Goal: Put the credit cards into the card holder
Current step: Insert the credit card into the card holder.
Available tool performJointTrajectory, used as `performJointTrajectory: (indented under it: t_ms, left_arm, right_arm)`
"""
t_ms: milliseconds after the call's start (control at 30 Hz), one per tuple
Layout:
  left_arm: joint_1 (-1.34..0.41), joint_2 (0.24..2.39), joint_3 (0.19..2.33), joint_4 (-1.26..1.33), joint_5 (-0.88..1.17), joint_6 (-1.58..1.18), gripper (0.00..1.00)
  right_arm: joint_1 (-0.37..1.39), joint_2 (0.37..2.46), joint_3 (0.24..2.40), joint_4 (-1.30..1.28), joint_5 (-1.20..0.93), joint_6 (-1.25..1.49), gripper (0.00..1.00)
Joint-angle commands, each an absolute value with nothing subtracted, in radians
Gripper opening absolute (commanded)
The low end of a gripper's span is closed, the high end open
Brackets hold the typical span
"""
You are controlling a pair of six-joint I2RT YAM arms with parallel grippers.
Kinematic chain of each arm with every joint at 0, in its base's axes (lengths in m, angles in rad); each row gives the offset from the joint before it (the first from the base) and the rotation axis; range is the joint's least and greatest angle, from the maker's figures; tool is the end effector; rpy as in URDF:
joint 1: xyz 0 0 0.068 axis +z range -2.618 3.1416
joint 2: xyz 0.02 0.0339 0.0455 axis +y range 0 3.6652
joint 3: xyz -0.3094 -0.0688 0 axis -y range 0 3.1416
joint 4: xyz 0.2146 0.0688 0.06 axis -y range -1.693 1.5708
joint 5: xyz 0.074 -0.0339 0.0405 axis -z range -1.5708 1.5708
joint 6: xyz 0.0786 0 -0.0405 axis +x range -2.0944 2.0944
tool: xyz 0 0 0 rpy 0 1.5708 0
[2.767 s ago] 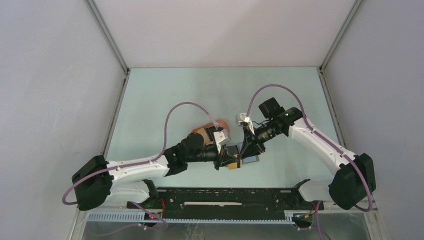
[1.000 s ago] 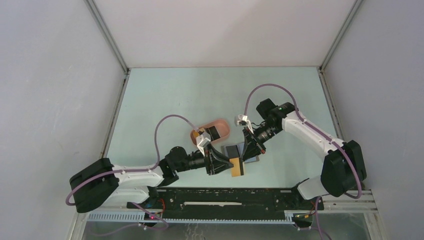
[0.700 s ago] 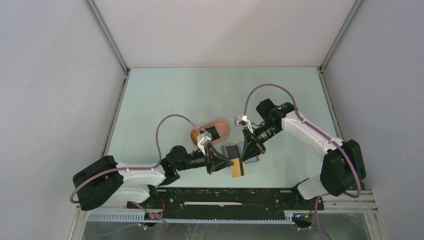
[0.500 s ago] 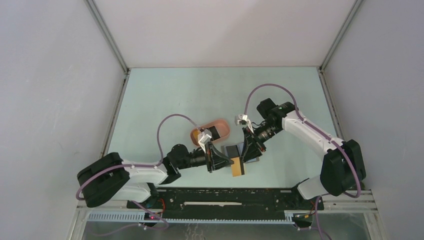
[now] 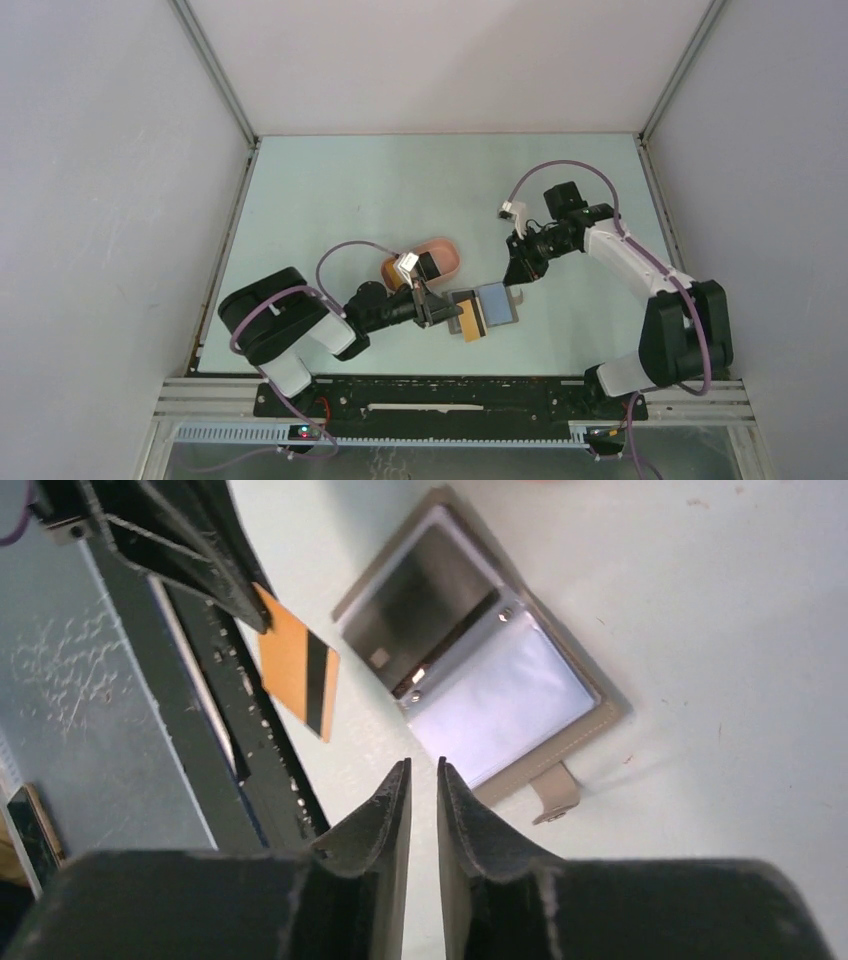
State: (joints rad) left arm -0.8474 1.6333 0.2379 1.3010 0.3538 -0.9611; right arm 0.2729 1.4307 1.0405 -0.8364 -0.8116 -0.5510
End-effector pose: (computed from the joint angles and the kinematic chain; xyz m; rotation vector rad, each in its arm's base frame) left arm 0.1669 -0.2301 0.2075 0.2033 1.9405 -1.5900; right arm 0.2170 0.1199 0.2731 -1.1802 2.2314 1.0104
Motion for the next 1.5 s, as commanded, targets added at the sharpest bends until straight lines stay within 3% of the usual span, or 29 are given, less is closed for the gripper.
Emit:
performJointTrajectory:
  t_ms: [0, 400, 1467]
  left_arm:
    - [-0.830, 1.691, 0.289, 1.386, 0.260, -1.016, 0.00]
    - [-0.826, 1.739, 0.329, 1.287, 0.171, -1.031, 0.00]
    - [-0.858, 1.647, 0.459, 0.828, 0.068, -0.907, 0.00]
  right_arm:
    - [0.296, 1.524, 1.047, -0.767, -0.677, -0.454, 0.21]
    - [0.363, 1.749, 1.099, -0.805, -0.560, -0.437, 0.13]
    - [0.370, 1.800, 1.114, -0.824, -0.521, -0.426, 0.11]
